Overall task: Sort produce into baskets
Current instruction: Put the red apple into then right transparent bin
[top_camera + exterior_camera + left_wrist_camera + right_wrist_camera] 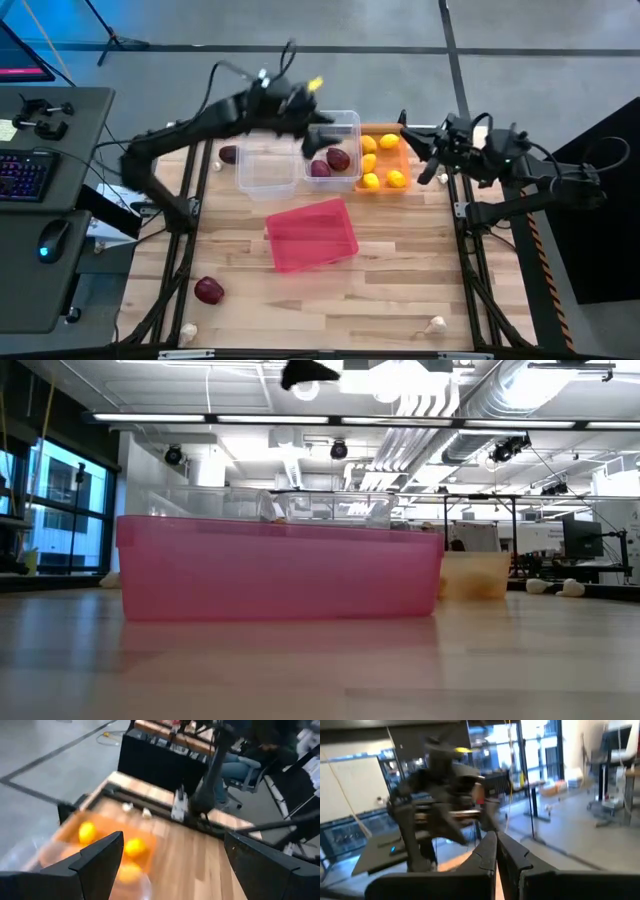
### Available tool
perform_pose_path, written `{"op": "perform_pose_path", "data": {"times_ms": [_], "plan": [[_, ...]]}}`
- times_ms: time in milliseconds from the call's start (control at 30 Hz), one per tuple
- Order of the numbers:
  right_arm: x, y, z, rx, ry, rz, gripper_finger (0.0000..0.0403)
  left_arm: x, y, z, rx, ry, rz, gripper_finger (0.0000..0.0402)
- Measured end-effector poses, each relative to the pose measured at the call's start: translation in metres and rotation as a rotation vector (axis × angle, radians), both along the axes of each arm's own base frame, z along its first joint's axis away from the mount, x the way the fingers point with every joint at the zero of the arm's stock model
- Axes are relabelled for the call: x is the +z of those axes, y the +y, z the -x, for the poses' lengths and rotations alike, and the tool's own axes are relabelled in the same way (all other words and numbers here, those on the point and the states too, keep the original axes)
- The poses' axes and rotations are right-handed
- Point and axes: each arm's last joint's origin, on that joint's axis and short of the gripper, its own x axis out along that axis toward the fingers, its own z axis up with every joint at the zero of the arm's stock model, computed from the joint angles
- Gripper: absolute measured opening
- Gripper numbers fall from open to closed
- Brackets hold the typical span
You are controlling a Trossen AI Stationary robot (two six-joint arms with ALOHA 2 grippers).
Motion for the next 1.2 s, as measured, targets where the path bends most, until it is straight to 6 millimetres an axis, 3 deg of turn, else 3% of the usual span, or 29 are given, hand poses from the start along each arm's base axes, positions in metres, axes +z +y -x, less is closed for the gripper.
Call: {"op": "perform_pose_path", "data": {"times_ms": [167, 333, 433, 533, 767, 867, 1000, 1200], "plan": [[-0.011, 0.000, -0.007, 0.004, 0.080, -0.060, 0.0001, -0.035, -0.055, 0.045, 0.067, 0.001, 0.042, 0.0333], [-0.018, 0.000, -0.016, 0.019, 0.111, -0.104, 0.0005, -0.074, -0.099, 0.086, 0.096, 0.111, 0.178, 0.0333], [-0.023, -0.003, -0.023, 0.101, 0.115, -0.173, 0.0037, -0.080, -0.123, 0.106, 0.020, 0.221, 0.228, 0.0333], [-0.029, -0.008, -0.034, 0.161, 0.134, -0.251, 0.0097, -0.083, -0.143, 0.122, -0.028, 0.391, 0.254, 0.0333], [-0.041, -0.013, -0.050, 0.190, 0.191, -0.293, 0.0275, -0.083, -0.178, 0.145, -0.113, 0.674, 0.267, 0.0333], [-0.044, -0.012, -0.052, 0.208, 0.218, -0.294, 0.0324, -0.093, -0.199, 0.154, -0.179, 0.829, 0.247, 0.0333], [-0.047, -0.012, -0.053, 0.209, 0.256, -0.274, 0.0355, -0.115, -0.232, 0.157, -0.269, 1.000, 0.092, 0.0333], [-0.050, -0.012, -0.055, 0.207, 0.281, -0.273, 0.0360, -0.148, -0.286, 0.161, -0.416, 1.108, -0.150, 0.0333]]}}
